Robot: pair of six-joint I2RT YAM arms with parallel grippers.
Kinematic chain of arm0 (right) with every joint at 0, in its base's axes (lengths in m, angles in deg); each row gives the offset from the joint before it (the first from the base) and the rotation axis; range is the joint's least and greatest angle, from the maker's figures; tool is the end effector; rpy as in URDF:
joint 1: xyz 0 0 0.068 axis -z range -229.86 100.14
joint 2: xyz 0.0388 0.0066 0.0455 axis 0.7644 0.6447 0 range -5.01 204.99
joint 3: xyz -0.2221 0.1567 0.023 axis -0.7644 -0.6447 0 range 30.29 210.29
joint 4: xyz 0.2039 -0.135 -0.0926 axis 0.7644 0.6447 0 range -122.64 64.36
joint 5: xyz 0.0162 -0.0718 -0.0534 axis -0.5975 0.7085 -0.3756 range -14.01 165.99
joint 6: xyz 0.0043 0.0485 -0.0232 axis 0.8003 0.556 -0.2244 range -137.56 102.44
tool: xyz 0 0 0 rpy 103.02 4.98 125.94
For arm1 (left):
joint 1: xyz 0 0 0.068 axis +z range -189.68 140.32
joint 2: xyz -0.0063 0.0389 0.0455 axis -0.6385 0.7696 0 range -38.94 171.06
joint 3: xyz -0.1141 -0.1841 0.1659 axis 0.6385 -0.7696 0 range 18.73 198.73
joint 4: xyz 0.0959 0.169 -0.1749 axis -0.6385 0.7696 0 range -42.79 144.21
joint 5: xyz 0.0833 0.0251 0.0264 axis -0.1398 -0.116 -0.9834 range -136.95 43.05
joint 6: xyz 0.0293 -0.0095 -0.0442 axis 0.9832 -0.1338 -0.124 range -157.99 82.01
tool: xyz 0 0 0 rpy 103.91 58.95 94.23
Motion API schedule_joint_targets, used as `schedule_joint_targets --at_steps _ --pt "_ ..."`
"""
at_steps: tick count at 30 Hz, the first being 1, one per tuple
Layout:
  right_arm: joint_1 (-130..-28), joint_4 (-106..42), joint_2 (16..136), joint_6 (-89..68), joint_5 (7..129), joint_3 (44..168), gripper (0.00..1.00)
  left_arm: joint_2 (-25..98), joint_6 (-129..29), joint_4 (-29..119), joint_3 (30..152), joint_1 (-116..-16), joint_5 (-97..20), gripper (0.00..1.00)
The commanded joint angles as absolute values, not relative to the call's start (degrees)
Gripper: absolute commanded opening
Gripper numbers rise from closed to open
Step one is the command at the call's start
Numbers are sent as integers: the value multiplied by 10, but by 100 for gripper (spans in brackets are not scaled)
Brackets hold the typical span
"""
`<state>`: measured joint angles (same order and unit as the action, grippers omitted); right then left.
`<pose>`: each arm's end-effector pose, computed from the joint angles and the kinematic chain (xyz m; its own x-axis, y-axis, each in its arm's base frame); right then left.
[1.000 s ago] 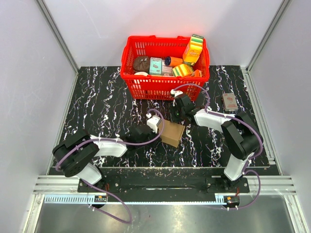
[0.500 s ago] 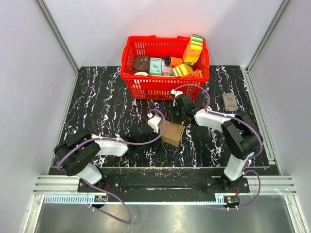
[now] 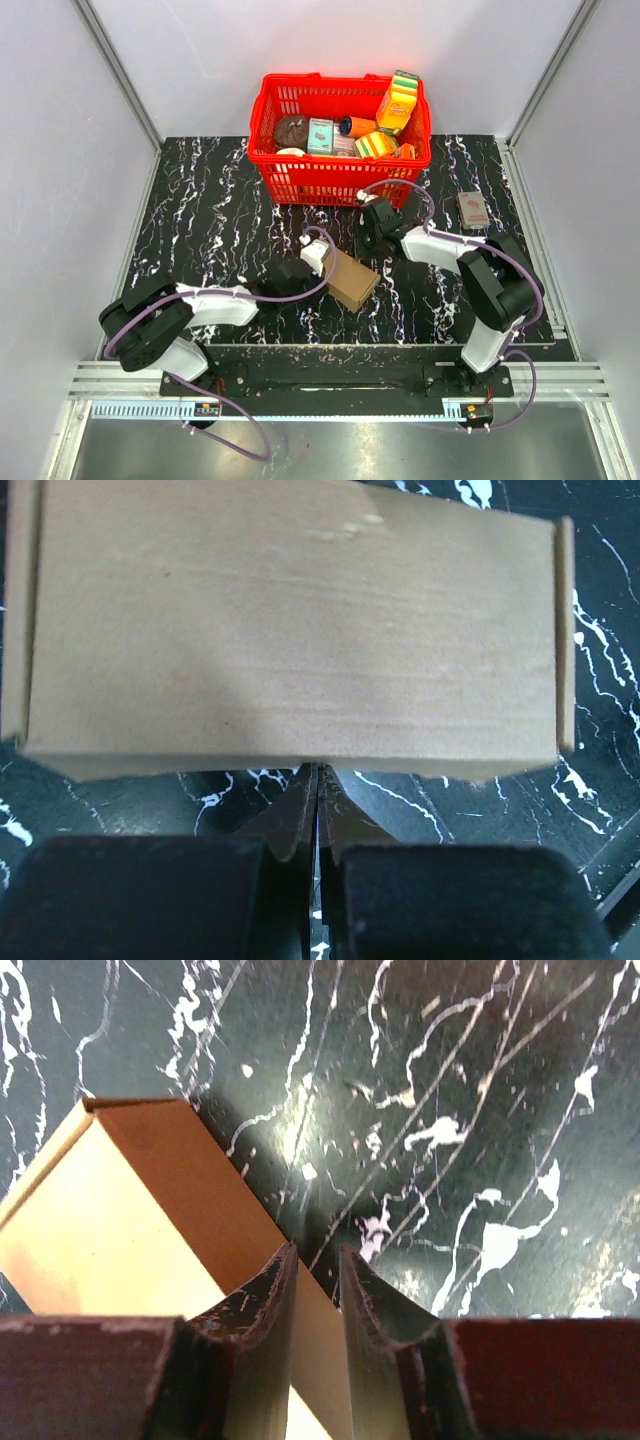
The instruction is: Fold the paper box
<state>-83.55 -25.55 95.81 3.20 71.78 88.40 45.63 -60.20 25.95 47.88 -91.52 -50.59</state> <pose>0.2988 0.2025 0.1670 -0.8043 -0.1114 -0.5837 -0.3289 0.9015 0.2812 0.1711 -0.2141 0.1472 -0.6056 0.1601 -0.7795 0.5653 0.7760 -0.2798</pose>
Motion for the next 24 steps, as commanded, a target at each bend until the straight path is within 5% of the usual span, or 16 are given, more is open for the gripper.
schedule_joint_targets --at_steps 1,24 --pt "-862 -173 925 57 698 856 30 419 -591 234 478 -916 -549 0" --pt "-895 -111 752 118 796 728 36 316 -647 420 458 -922 -628 0"
